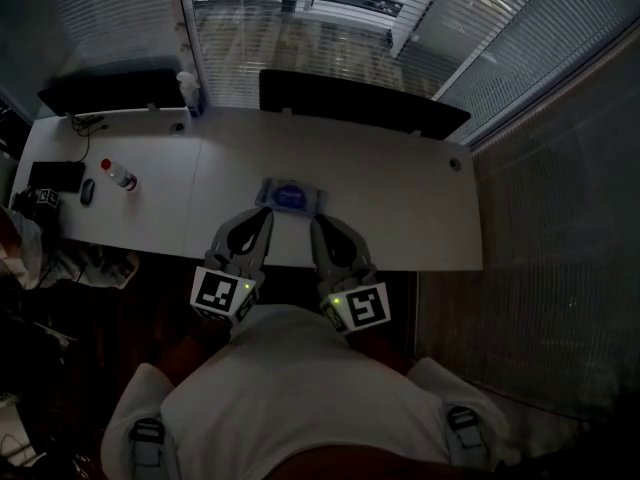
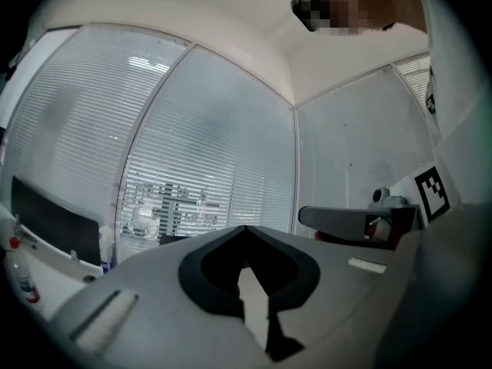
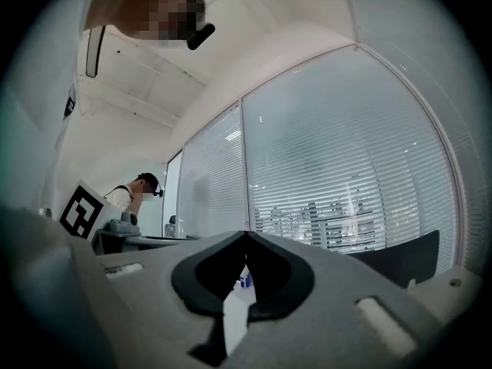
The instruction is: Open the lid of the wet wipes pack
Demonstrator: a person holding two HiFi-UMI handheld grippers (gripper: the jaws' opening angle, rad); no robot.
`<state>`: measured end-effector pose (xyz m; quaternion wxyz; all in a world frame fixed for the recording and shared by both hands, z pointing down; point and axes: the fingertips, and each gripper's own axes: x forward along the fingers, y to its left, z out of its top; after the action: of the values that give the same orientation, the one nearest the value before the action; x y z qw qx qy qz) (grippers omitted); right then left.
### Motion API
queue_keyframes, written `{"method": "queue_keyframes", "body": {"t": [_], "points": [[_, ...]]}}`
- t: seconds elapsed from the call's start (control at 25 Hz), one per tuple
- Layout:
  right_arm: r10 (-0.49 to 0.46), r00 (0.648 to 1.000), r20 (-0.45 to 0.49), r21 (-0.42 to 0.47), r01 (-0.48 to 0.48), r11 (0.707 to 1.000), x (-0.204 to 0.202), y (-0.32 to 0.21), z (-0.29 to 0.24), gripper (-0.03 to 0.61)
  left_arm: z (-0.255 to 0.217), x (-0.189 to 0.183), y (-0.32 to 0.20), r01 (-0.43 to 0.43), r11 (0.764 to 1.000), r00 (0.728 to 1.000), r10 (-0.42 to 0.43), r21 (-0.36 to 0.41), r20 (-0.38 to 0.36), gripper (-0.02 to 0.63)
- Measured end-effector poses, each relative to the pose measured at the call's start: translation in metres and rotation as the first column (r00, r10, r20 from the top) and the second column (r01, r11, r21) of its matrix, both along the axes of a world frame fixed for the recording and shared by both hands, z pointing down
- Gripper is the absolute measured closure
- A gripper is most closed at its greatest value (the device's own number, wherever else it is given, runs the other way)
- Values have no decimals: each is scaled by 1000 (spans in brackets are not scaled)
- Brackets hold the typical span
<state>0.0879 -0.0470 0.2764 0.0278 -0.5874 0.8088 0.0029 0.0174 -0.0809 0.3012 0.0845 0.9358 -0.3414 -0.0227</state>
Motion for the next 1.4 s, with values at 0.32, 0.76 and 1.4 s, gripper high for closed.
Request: {"method": "queue_keyframes", "body": {"t": [0.32,0.76,1.4], "points": [[-68,993,-92,-95,59,994,0,-42,53,578,61,4,-44,1,994,995,10,-112,99,611],[-229,943,-240,-280,159,947,-2,-112,205,577,258,16,-109,24,949,925,98,-315,367,611],[-483,692,-537,-540,158,827,0,-136,403,499,421,28,-126,73,814,853,249,-576,460,611]]}}
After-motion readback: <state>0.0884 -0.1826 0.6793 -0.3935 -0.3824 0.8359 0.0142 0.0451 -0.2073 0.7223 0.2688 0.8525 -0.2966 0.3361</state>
